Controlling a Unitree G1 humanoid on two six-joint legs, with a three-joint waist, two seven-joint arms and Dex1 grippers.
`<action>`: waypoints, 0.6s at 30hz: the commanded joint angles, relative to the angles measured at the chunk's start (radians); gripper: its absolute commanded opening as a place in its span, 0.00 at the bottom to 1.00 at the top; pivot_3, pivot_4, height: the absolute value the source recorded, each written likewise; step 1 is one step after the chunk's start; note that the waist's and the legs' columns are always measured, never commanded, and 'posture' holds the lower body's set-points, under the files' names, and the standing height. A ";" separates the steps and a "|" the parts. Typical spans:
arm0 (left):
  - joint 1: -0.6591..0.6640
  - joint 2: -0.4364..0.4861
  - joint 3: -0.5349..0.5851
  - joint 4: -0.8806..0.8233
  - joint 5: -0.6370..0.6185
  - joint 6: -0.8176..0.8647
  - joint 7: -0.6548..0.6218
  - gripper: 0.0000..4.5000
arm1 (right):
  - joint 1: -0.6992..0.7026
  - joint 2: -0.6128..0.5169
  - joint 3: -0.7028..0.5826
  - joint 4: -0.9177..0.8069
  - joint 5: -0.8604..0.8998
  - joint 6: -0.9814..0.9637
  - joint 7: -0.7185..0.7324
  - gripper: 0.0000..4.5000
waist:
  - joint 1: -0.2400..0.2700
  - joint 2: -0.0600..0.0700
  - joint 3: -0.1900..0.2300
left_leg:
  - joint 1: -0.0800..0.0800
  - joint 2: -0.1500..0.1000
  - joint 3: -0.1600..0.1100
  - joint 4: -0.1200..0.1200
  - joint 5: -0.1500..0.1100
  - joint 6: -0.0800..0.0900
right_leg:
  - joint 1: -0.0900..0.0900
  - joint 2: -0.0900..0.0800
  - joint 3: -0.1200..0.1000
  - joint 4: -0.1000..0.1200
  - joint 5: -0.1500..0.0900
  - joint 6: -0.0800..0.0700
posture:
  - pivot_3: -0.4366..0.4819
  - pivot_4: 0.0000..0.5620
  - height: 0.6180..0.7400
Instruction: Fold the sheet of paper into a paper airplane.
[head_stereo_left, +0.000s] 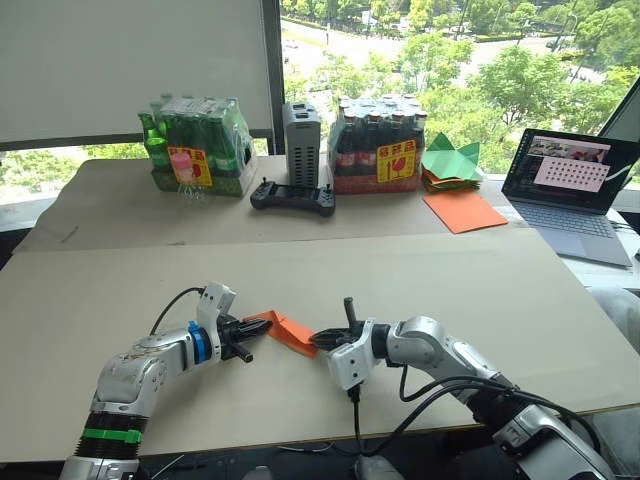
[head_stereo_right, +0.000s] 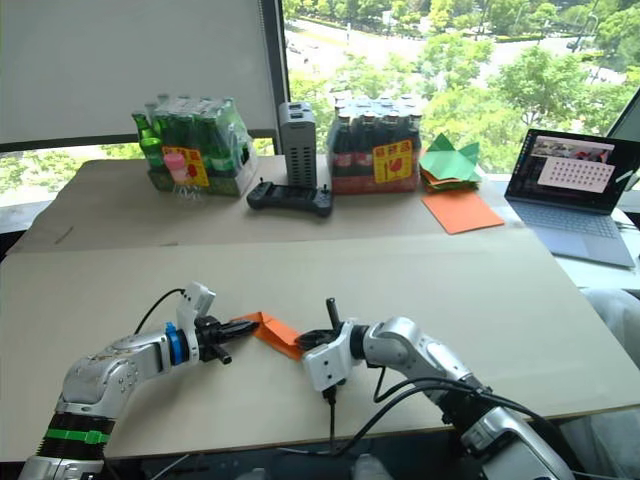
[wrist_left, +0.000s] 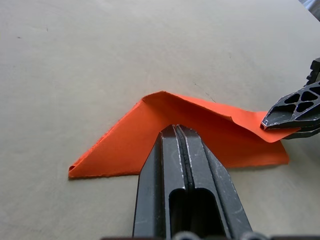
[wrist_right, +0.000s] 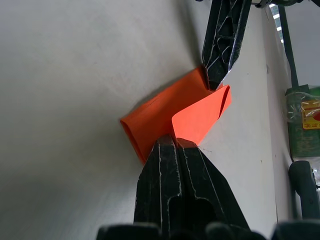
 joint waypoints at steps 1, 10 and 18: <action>0.027 -0.001 -0.022 0.021 0.013 0.043 0.011 0.00 | -0.015 -0.016 0.017 0.020 -0.039 -0.043 0.005 0.01 | 0.000 0.000 0.000 | 0.000 0.000 0.000 0.000 0.000 0.000 | 0.000 0.000 0.000 0.000 0.000 0.000 | 0.48 0.27 1.00; -0.013 -0.009 0.022 0.054 -0.011 0.063 0.018 0.00 | -0.053 -0.020 0.054 0.075 -0.107 -0.093 0.023 0.01 | -0.001 0.000 0.000 | 0.010 0.000 -0.001 0.000 -0.002 0.003 | 0.015 0.000 -0.001 -0.007 0.000 0.000 | 0.48 0.27 1.00; -0.096 -0.051 0.154 0.093 -0.099 0.130 0.070 0.00 | -0.071 -0.006 0.065 0.124 -0.107 -0.115 0.031 0.01 | -0.004 0.000 0.000 | 0.011 0.000 -0.001 0.000 -0.002 0.003 | 0.015 0.000 -0.002 -0.007 0.000 0.000 | 0.48 0.27 1.00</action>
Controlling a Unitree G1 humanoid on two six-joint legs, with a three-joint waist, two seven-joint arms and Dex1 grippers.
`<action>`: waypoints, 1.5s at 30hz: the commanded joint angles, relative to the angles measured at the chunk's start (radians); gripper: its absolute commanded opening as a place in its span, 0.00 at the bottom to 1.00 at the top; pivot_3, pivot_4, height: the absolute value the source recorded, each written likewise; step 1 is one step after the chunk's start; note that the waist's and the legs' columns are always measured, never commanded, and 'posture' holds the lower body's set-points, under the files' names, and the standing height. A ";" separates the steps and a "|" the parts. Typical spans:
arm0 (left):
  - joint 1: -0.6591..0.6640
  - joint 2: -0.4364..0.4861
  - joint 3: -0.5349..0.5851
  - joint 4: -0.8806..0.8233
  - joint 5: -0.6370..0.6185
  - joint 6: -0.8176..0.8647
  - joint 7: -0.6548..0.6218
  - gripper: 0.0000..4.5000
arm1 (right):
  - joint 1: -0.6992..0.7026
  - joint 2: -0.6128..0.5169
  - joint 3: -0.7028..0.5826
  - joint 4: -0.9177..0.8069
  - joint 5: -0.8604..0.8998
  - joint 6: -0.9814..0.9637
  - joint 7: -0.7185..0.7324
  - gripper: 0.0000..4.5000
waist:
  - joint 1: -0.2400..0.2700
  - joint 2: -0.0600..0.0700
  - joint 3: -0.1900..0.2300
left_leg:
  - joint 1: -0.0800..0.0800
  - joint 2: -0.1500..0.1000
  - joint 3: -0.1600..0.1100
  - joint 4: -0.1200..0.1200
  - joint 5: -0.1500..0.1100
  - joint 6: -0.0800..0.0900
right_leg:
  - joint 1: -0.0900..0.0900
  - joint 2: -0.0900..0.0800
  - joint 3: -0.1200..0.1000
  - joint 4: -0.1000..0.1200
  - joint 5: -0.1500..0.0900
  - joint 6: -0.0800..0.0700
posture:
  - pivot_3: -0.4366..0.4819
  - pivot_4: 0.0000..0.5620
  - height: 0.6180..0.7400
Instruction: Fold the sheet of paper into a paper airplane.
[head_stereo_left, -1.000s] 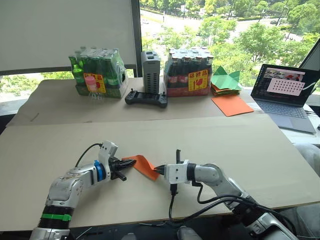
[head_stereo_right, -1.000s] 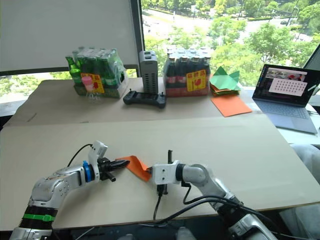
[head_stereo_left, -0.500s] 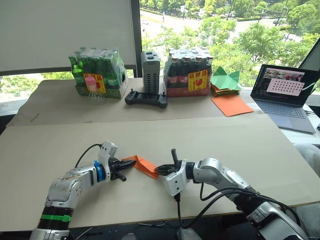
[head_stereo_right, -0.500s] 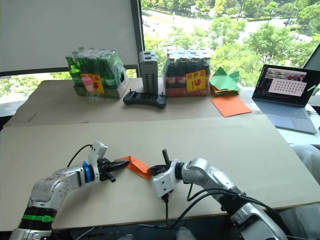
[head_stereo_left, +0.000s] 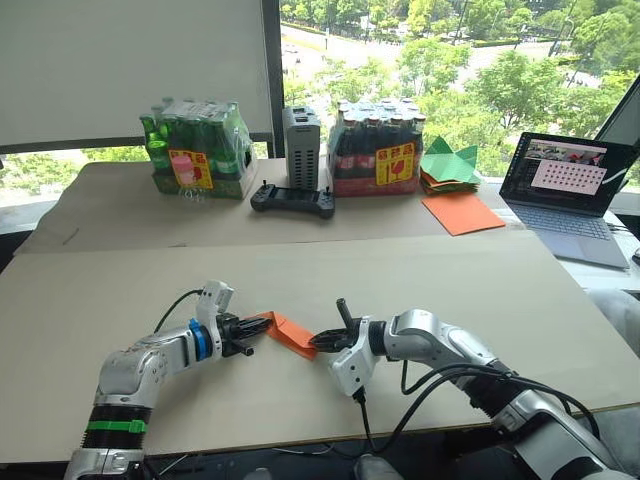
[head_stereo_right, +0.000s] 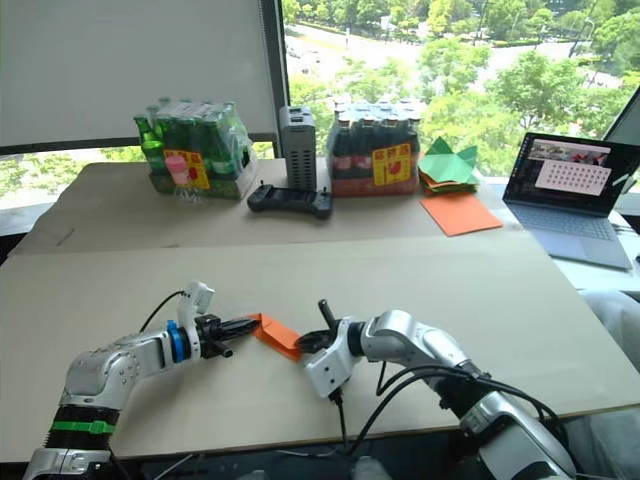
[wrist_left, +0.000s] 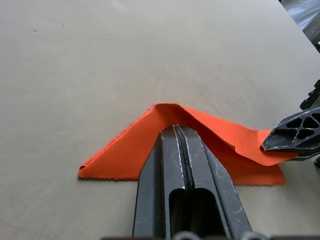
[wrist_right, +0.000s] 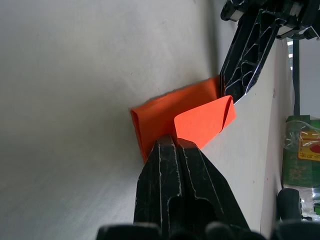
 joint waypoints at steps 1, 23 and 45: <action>-0.035 -0.011 0.078 0.002 -0.055 0.042 0.033 0.00 | 0.008 -0.003 0.034 0.050 -0.027 -0.007 0.027 0.01 | -0.001 0.000 0.000 | 0.000 0.000 0.000 0.000 0.000 0.000 | 0.000 0.000 0.000 0.000 0.000 0.000 | 0.48 0.27 1.00; -0.061 -0.035 0.026 -0.086 -0.111 0.099 0.046 0.00 | 0.015 -0.006 0.033 0.058 -0.026 -0.010 0.030 0.01 | -0.001 0.000 0.000 | 0.000 0.000 0.000 0.000 0.000 0.000 | 0.000 0.000 0.000 0.000 0.000 0.000 | 0.48 0.27 1.00; -0.016 0.016 -0.140 0.018 0.087 -0.066 -0.063 0.00 | 0.017 -0.006 0.033 0.055 0.003 -0.007 0.060 0.01 | 0.001 0.000 0.000 | 0.000 0.000 0.000 0.000 0.000 0.000 | 0.000 0.000 0.000 0.000 0.000 0.000 | 0.48 0.27 1.00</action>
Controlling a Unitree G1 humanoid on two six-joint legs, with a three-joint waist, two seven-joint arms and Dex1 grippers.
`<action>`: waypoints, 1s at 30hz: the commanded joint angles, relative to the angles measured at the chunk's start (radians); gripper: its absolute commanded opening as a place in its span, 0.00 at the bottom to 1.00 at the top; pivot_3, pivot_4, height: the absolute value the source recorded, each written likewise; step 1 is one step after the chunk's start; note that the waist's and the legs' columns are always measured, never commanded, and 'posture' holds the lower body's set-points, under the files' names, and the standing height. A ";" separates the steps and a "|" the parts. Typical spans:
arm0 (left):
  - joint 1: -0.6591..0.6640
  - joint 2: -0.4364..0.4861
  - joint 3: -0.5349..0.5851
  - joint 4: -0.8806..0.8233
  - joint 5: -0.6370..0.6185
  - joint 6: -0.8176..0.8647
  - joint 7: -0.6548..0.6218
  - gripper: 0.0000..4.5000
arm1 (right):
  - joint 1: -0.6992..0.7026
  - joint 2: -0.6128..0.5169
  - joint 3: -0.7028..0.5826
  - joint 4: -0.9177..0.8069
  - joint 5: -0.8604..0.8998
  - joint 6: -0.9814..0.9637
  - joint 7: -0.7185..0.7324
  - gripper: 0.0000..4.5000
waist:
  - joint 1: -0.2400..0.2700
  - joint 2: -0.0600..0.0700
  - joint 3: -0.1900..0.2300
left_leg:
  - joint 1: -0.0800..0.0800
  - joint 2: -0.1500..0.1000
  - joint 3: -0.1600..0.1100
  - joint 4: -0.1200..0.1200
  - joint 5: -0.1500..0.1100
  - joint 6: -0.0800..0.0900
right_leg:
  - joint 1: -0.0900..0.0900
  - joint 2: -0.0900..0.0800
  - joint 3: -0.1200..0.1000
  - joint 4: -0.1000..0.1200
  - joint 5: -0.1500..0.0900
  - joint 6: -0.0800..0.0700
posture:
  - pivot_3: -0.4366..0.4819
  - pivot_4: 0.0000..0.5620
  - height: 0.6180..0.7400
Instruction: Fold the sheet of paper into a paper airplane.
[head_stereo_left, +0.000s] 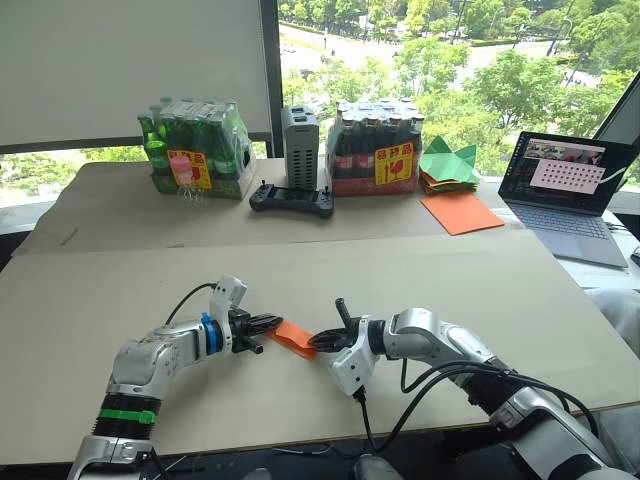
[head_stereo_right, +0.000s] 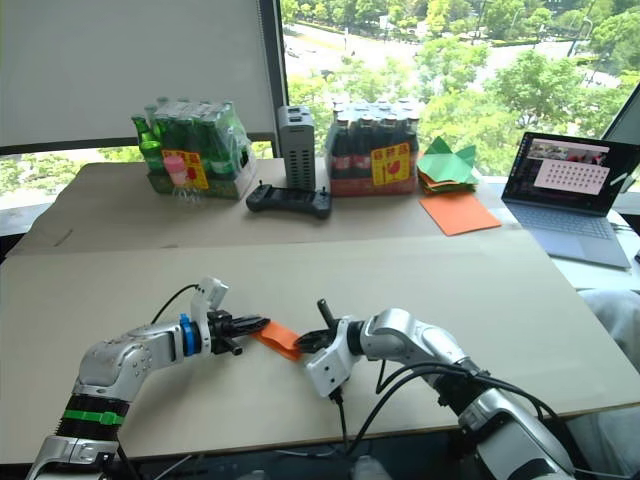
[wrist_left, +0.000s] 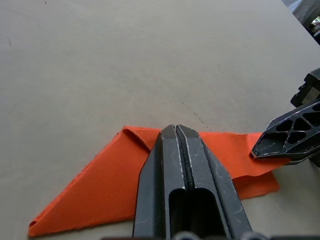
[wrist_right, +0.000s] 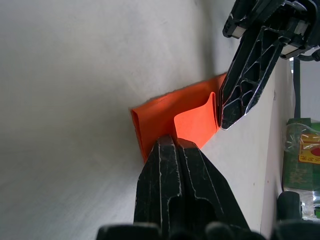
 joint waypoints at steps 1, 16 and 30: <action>0.012 0.002 -0.025 0.032 0.032 -0.011 -0.006 0.00 | 0.026 -0.008 0.031 0.030 0.008 0.006 0.060 0.01 | 0.001 0.000 0.000 | 0.000 0.000 0.000 0.000 0.000 0.000 | 0.000 0.000 0.000 0.000 0.000 0.000 | 0.48 0.27 1.00; -0.004 -0.018 -0.043 0.067 0.054 -0.029 -0.020 0.00 | 0.193 0.035 -0.108 -0.231 0.635 0.493 0.395 0.99 | 0.007 0.000 0.000 | 0.000 0.000 -0.001 0.000 -0.001 0.001 | 0.001 0.000 0.000 -0.001 0.000 0.000 | 0.48 0.27 1.00; -0.004 -0.018 -0.056 0.062 0.059 -0.023 -0.031 0.00 | 0.212 0.265 -0.297 -0.361 0.840 1.099 0.141 0.21 | 0.016 0.001 0.000 | -0.003 0.000 -0.001 0.000 -0.001 0.001 | -0.001 0.000 -0.001 -0.002 -0.001 0.001 | 0.48 0.27 1.00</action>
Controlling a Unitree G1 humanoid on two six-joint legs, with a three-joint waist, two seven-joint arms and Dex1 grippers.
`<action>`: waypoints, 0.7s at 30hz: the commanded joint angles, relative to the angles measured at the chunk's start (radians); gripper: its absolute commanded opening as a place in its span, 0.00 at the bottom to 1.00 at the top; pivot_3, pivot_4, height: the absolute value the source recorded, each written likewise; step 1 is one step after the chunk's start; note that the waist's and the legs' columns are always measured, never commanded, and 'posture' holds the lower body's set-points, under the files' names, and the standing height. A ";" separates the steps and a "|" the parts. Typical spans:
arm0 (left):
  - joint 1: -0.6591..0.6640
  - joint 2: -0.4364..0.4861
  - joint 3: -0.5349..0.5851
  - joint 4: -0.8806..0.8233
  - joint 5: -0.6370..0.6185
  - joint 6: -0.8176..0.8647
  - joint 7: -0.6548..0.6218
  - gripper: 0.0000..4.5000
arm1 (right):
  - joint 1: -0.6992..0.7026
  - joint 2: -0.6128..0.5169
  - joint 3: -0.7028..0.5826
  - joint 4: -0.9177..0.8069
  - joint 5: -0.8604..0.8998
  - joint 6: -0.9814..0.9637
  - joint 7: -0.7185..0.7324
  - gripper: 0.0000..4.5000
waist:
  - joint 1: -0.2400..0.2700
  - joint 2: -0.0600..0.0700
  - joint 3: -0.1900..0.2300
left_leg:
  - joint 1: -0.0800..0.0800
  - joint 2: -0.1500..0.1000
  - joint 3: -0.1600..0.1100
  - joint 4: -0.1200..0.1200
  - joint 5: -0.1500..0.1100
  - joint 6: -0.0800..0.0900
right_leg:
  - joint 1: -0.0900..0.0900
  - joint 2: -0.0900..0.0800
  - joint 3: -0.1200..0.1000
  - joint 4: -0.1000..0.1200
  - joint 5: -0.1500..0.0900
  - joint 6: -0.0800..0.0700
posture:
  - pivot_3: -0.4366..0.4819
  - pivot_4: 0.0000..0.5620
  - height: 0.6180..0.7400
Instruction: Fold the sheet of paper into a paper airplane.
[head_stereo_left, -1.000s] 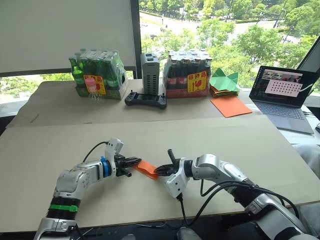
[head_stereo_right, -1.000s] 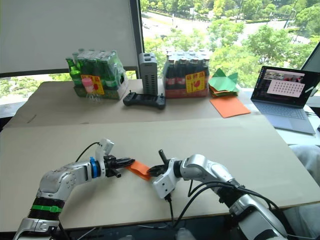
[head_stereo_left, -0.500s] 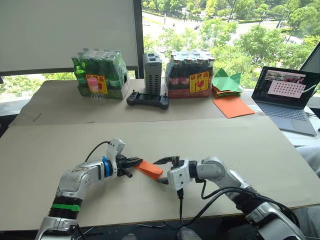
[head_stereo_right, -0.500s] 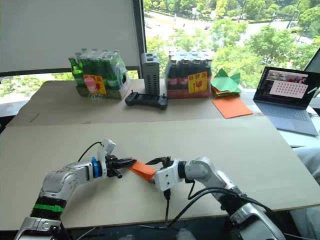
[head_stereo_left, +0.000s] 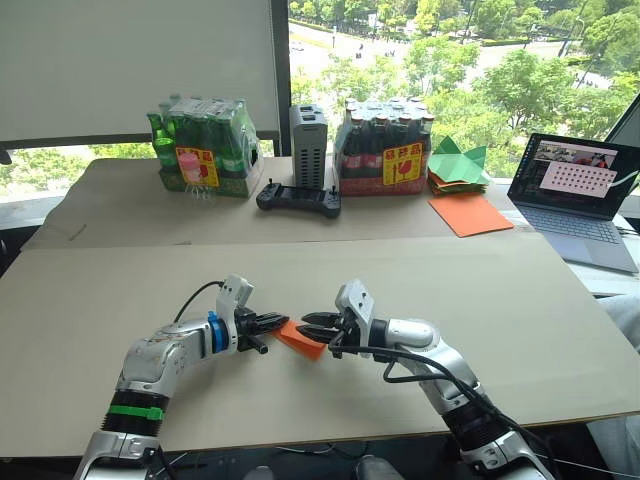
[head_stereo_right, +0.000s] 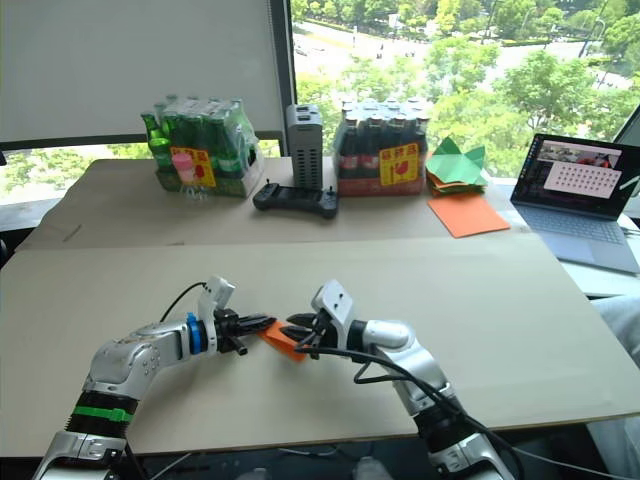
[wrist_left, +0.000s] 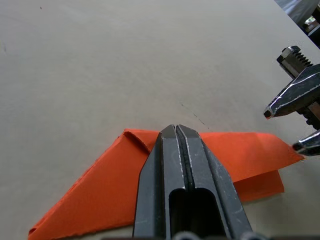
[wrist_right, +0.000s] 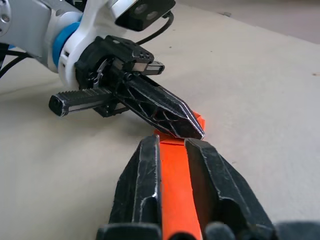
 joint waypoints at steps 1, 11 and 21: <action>0.016 0.004 -0.032 0.021 0.030 0.019 0.004 0.00 | 0.002 0.009 0.013 -0.053 -0.016 0.008 -0.021 0.21 | 0.000 0.000 0.000 | 0.000 0.000 0.000 0.000 0.000 0.000 | 0.000 0.000 0.000 0.000 0.000 0.000 | 0.48 0.27 1.00; 0.019 -0.001 -0.035 0.017 0.029 0.018 0.007 0.00 | 0.005 0.049 0.041 -0.004 -0.094 -0.048 -0.092 0.09 | -0.001 0.000 0.000 | 0.000 0.000 0.000 0.000 0.000 0.000 | 0.000 0.000 0.000 0.000 -0.002 0.004 | 0.48 0.27 1.00; 0.028 -0.003 -0.033 0.008 0.026 0.019 0.011 0.00 | -0.006 0.056 0.063 0.043 -0.153 -0.064 -0.104 0.01 | -0.002 0.000 0.000 | 0.000 0.000 0.000 0.000 0.000 0.000 | 0.000 0.000 0.000 0.000 -0.002 0.004 | 0.48 0.27 1.00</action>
